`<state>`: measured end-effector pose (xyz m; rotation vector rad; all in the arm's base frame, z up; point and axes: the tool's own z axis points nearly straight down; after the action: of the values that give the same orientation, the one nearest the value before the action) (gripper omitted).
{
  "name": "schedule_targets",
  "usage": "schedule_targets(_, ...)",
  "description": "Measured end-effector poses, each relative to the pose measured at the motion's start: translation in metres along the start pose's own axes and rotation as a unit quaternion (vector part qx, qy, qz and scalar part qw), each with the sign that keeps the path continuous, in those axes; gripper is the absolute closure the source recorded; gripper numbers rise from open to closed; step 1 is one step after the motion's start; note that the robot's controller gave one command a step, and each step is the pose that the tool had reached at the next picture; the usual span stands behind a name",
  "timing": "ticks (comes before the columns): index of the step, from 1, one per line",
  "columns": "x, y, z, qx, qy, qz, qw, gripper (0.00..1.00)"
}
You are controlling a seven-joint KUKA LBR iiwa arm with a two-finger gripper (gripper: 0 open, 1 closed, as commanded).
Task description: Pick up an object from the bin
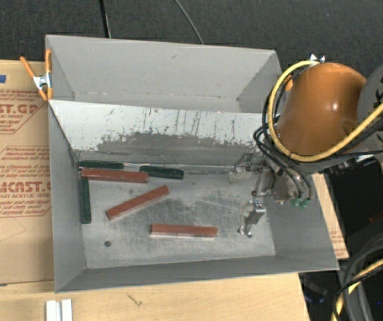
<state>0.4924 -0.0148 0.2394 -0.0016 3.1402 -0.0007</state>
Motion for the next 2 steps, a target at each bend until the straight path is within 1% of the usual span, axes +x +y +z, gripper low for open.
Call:
schedule_targets(1, 0.0, 0.0, 0.0, 0.0, 0.0, 0.0, 1.0, 0.0)
schedule_targets(2, -0.007, 0.005, 0.055, 0.0, -0.0033, -0.018, 0.9998, 0.0)
